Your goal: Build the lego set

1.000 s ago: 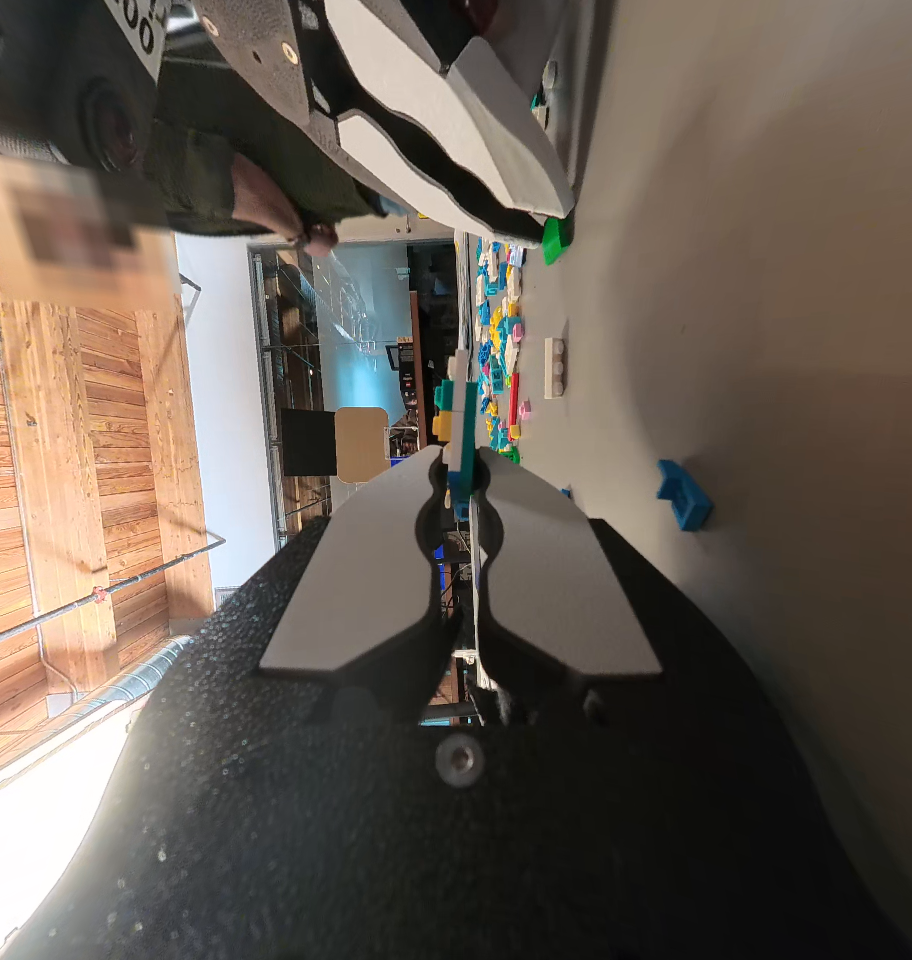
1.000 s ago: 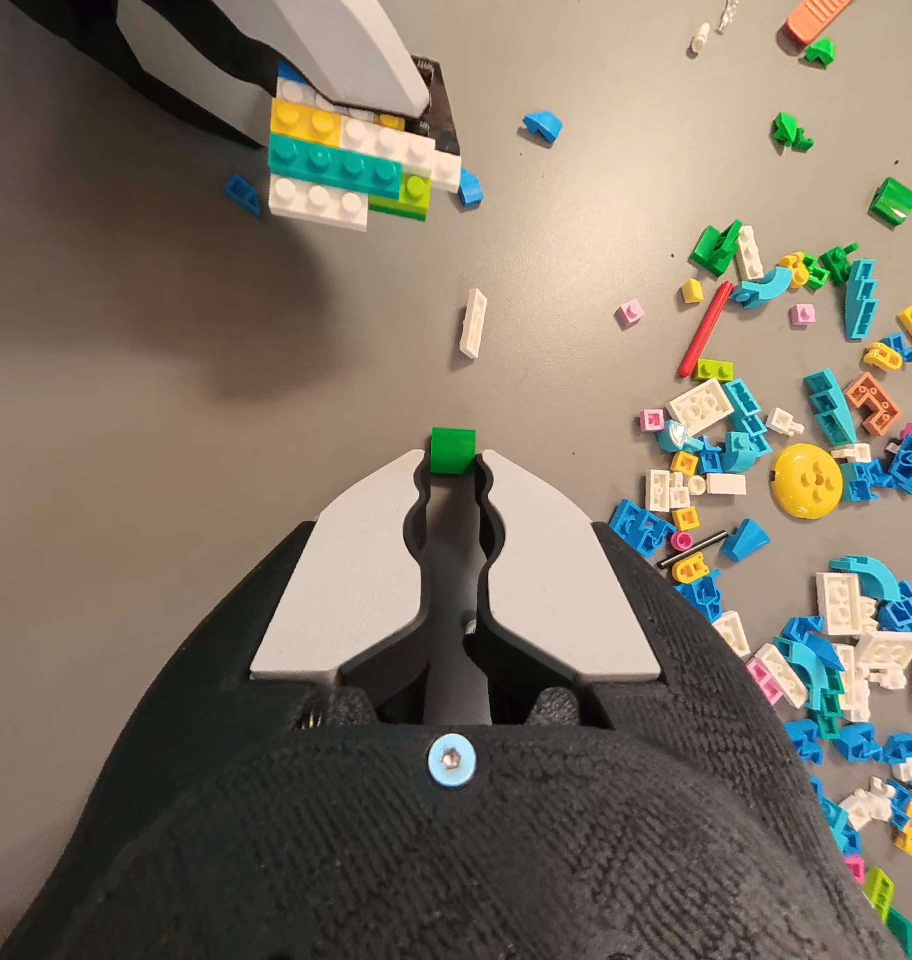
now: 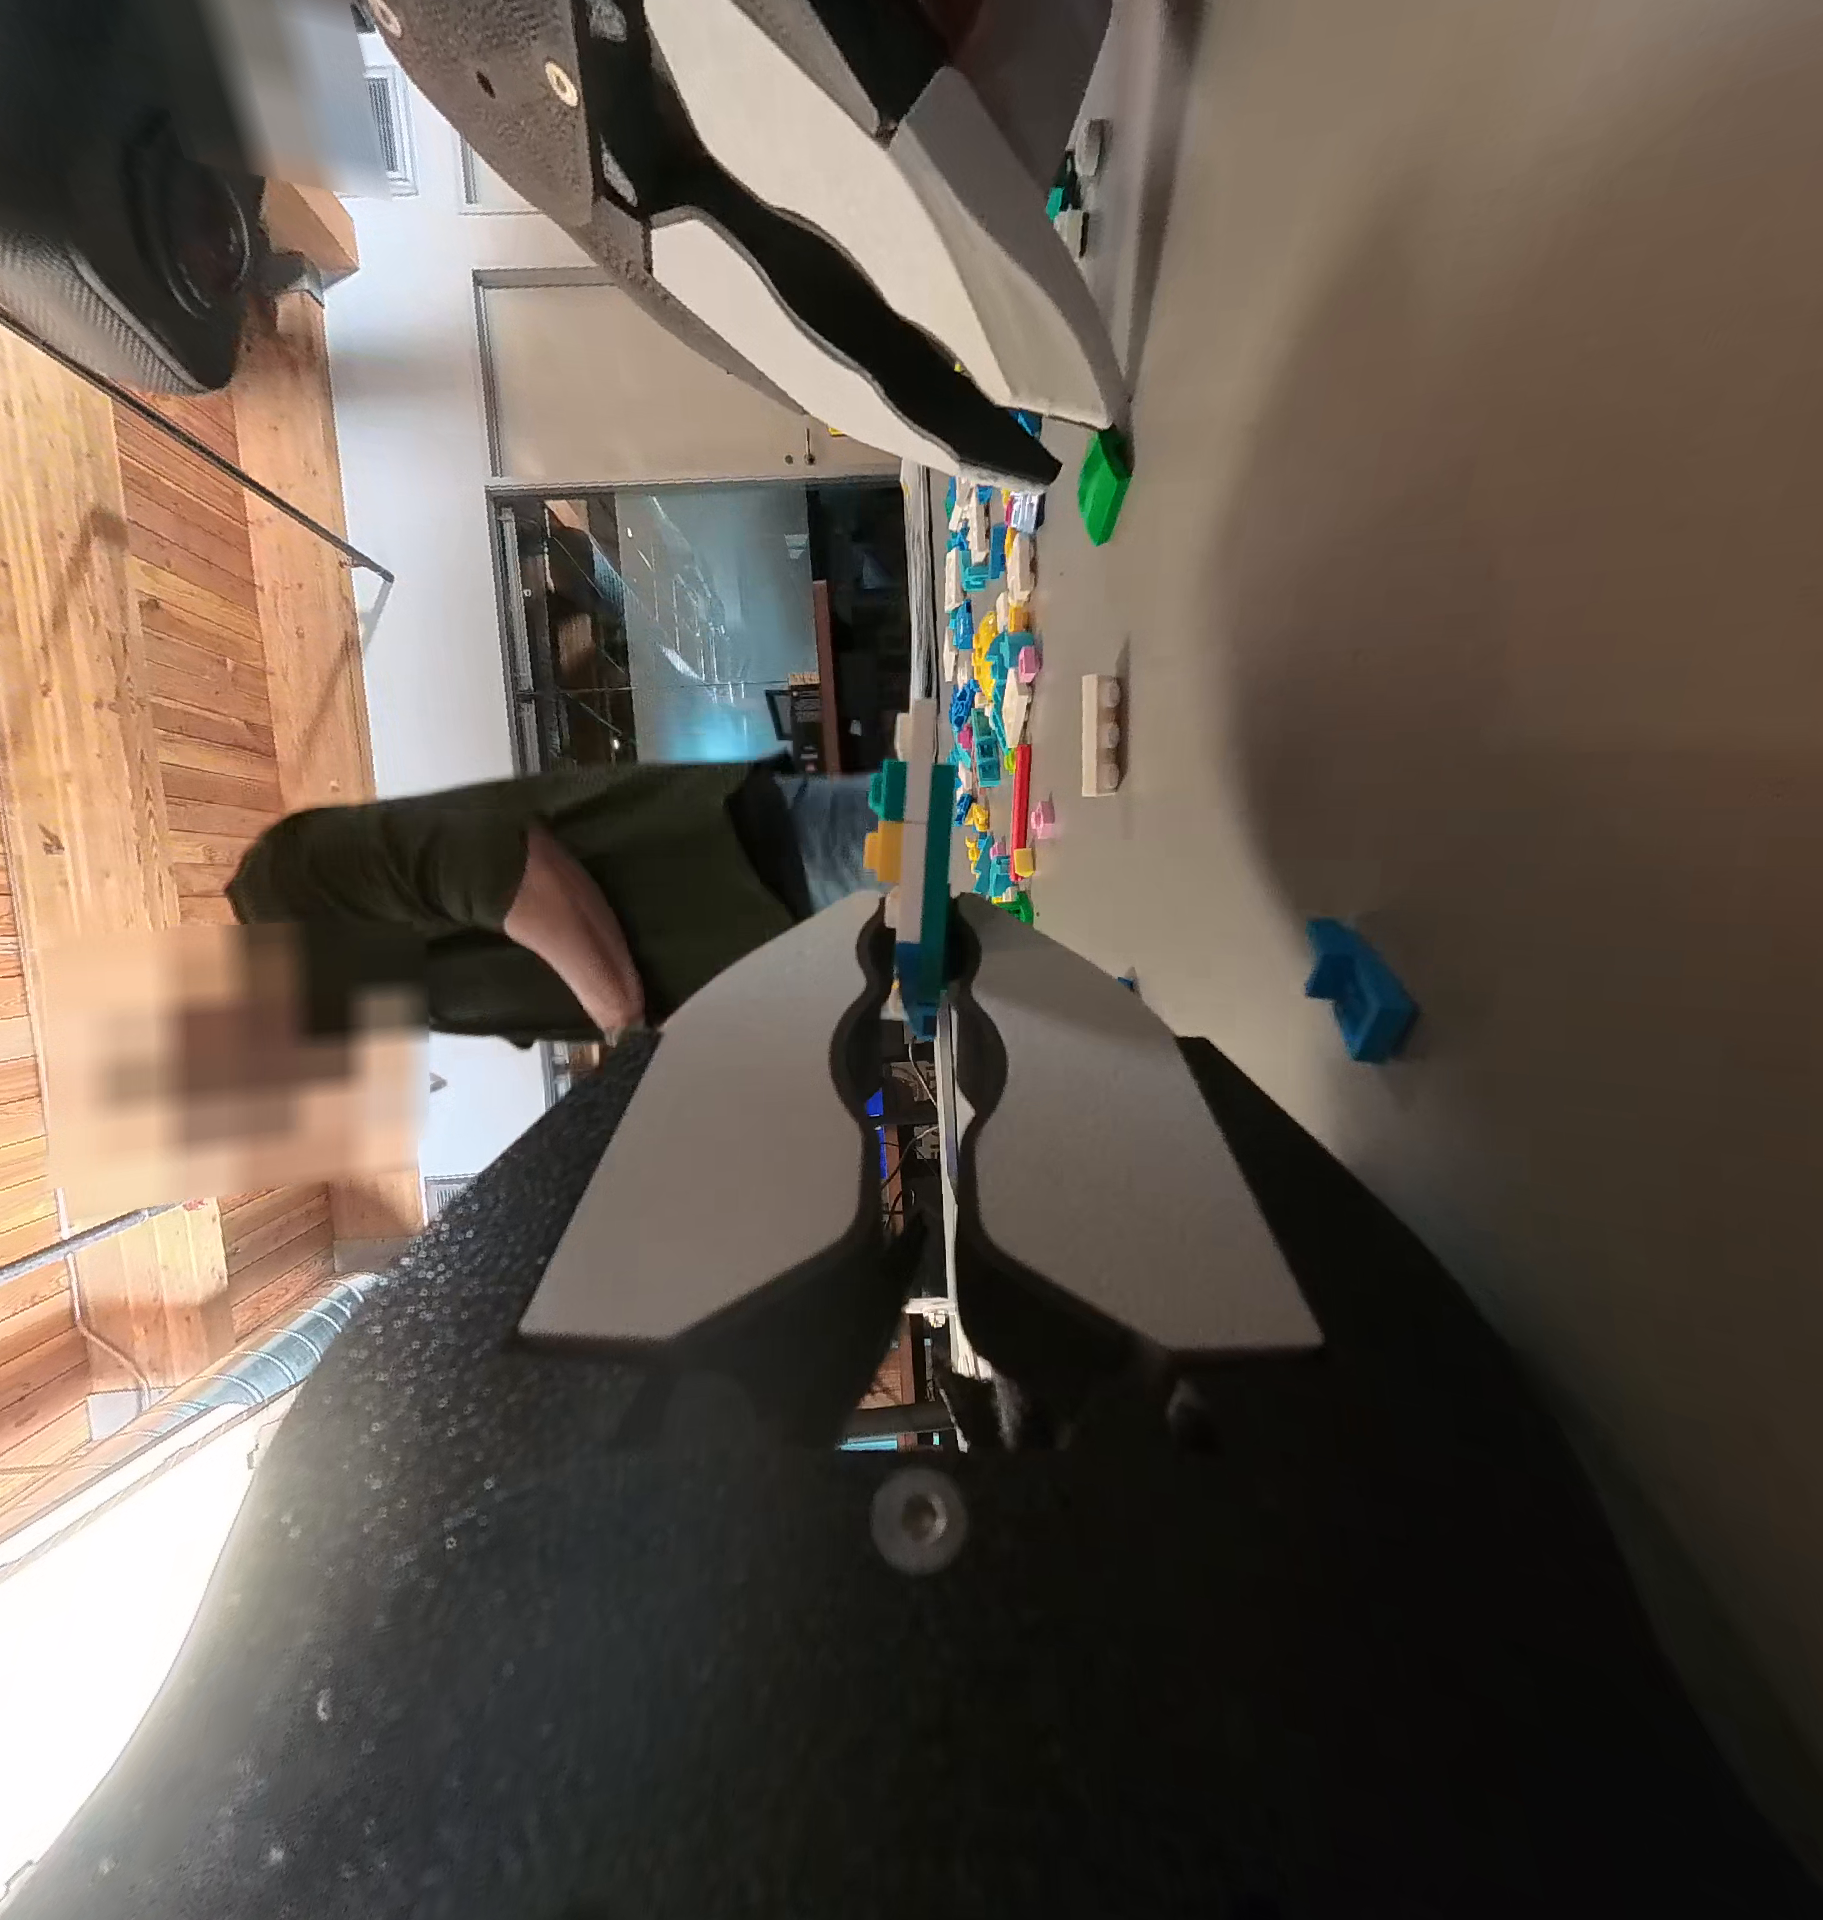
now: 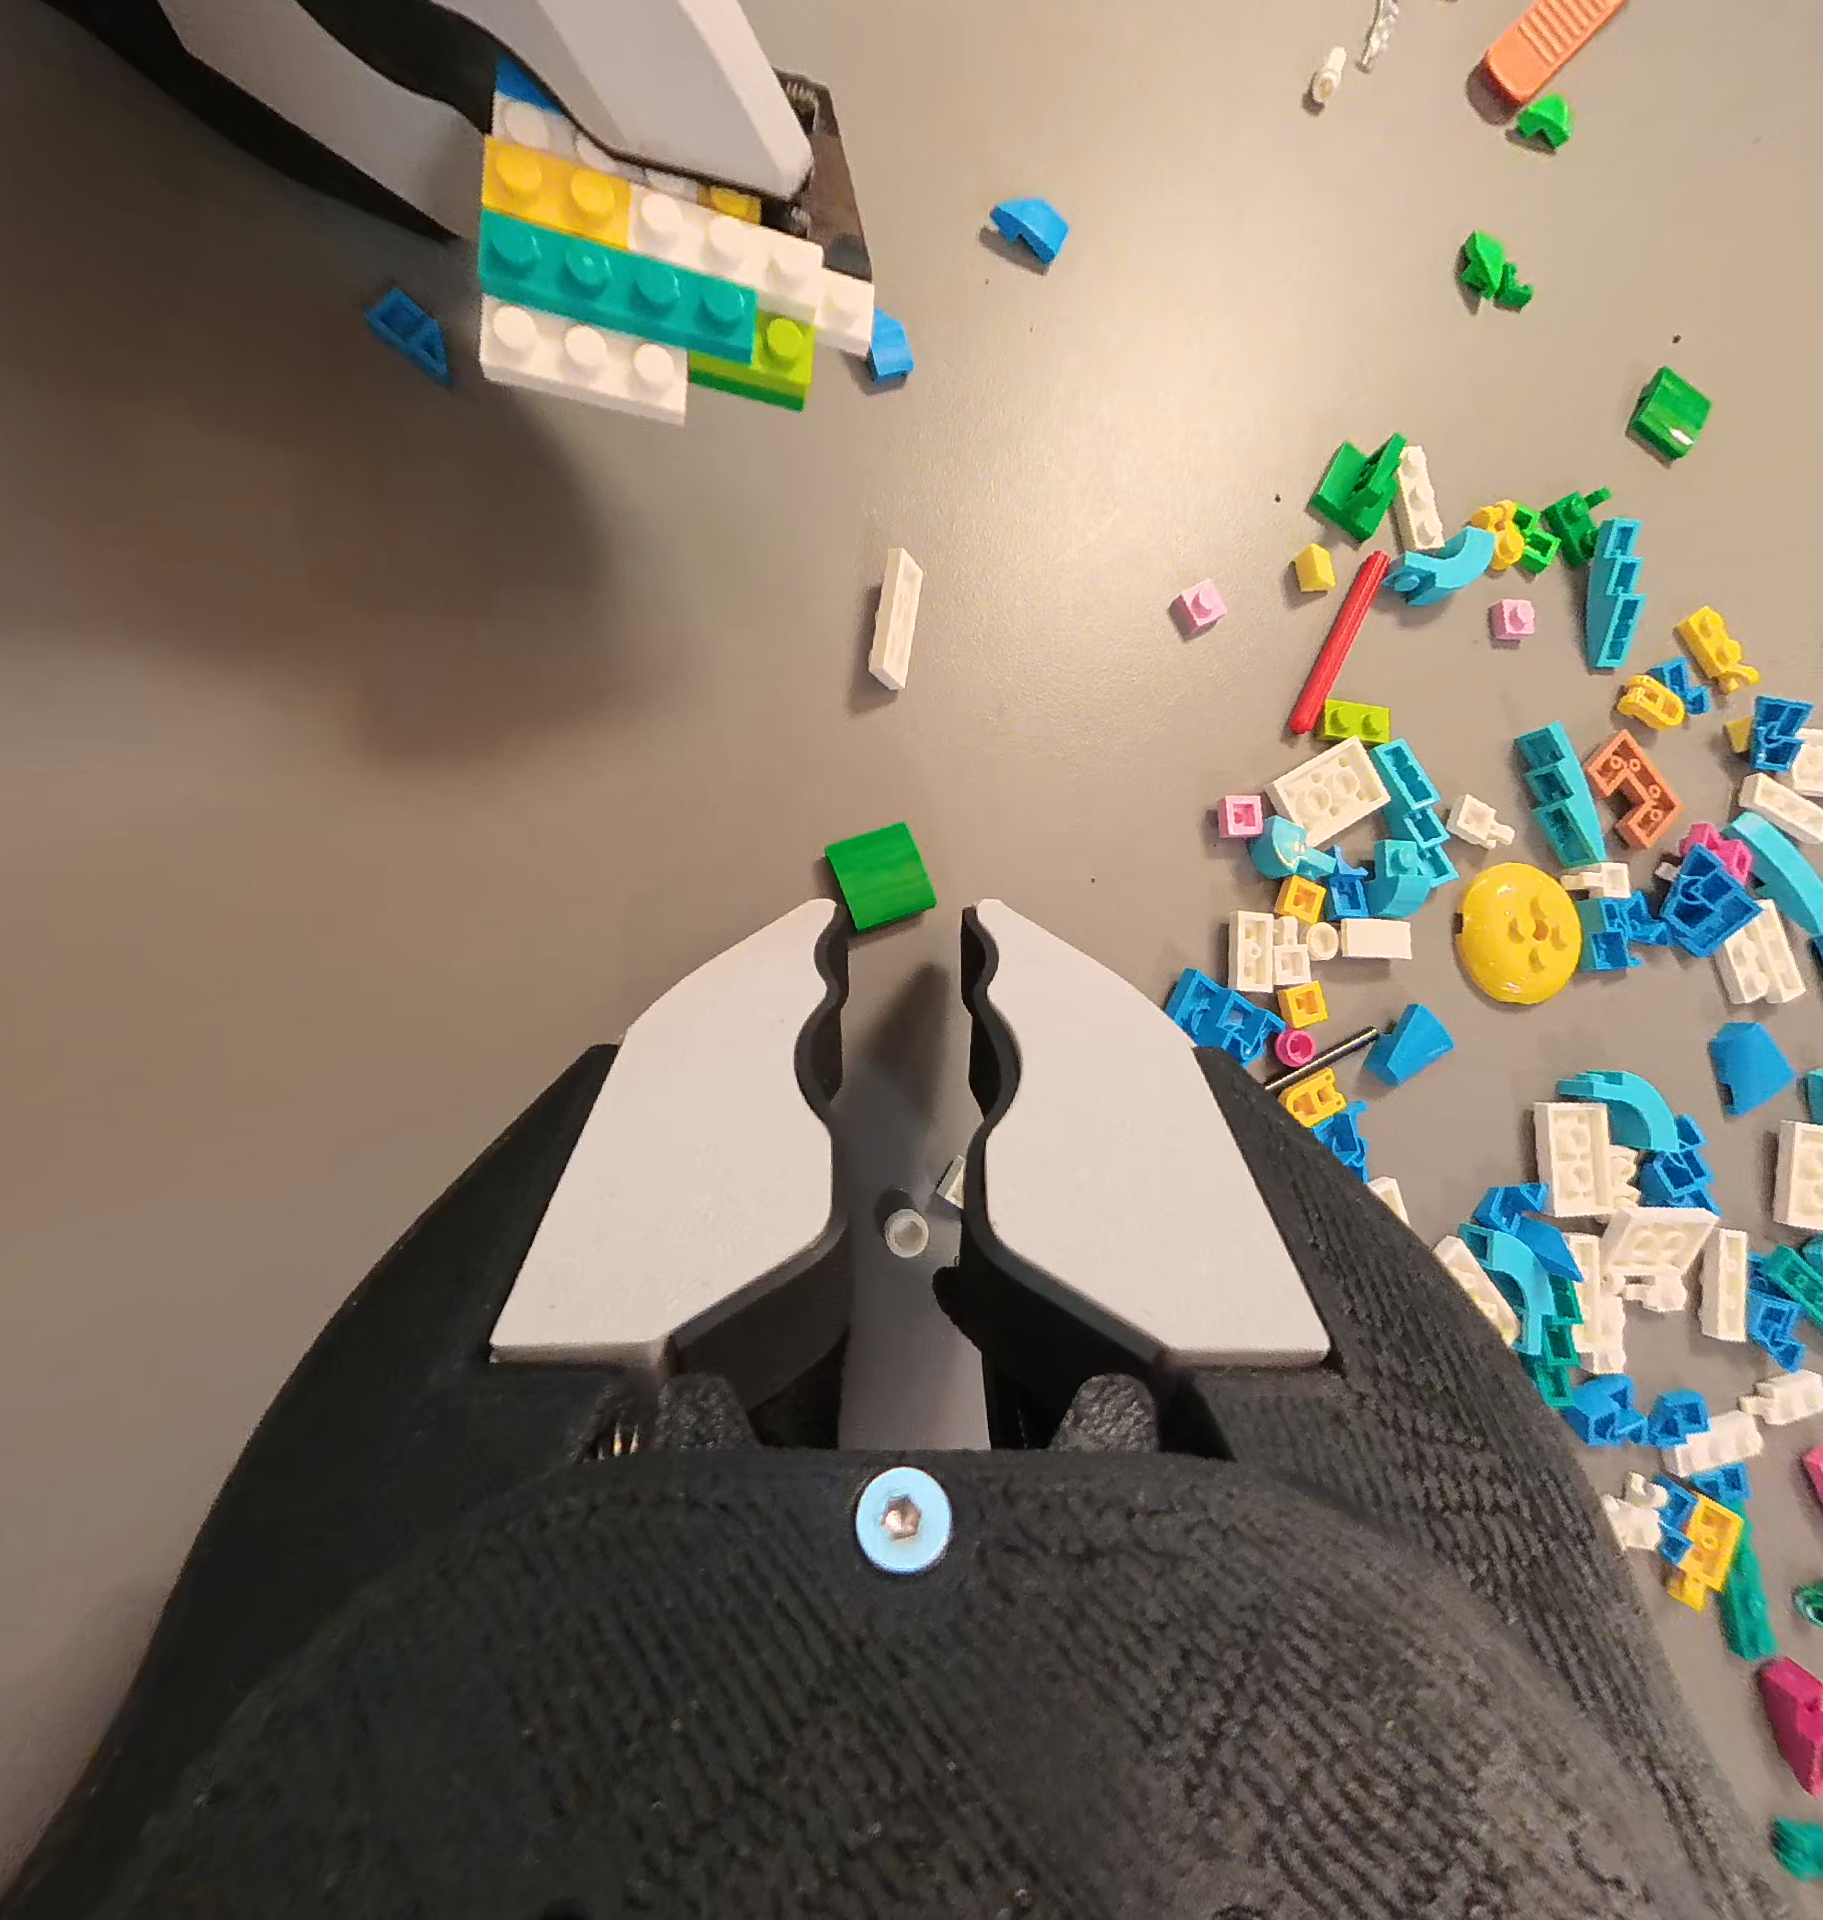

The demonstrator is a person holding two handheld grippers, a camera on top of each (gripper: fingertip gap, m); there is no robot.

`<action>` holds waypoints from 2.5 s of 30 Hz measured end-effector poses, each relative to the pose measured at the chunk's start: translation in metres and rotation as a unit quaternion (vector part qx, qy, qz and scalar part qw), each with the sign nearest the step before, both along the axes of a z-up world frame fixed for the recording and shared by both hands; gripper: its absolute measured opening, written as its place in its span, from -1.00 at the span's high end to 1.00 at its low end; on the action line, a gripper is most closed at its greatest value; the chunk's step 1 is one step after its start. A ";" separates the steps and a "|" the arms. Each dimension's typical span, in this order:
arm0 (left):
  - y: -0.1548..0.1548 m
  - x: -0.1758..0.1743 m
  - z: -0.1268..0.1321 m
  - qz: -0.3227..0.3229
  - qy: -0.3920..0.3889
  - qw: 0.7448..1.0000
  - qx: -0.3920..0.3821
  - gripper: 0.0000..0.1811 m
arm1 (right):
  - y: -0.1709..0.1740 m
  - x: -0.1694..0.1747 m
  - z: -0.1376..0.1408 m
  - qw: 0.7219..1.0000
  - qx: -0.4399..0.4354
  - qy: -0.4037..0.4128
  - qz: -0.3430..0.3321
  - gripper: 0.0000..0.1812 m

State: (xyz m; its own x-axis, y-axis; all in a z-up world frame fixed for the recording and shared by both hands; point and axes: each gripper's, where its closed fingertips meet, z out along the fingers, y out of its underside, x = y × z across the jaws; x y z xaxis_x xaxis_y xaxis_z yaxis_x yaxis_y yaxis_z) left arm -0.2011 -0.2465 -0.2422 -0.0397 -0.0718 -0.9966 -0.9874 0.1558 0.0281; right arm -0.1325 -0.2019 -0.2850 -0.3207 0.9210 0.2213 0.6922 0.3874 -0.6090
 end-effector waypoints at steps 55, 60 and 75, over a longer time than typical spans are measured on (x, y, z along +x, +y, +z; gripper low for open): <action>-0.002 0.001 -0.001 0.001 -0.001 1.000 0.000 0.91 | 0.026 -0.019 0.013 0.990 0.056 0.049 -0.119 0.83; -0.002 0.001 -0.002 0.001 -0.002 1.000 -0.001 0.91 | 0.017 -0.016 0.015 0.994 -0.001 0.052 -0.101 0.83; -0.002 0.001 -0.002 0.001 -0.002 1.000 -0.001 0.91 | 0.004 -0.012 0.003 0.997 -0.032 0.020 -0.064 0.84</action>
State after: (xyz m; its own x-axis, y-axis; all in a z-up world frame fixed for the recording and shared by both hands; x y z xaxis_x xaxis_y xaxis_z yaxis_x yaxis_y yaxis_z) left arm -0.1999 -0.2489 -0.2442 -0.0346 -0.0735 -0.9967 -0.9878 0.1541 0.0229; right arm -0.1447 -0.1981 -0.2818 -0.1924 0.9664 0.1703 0.7080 0.2569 -0.6578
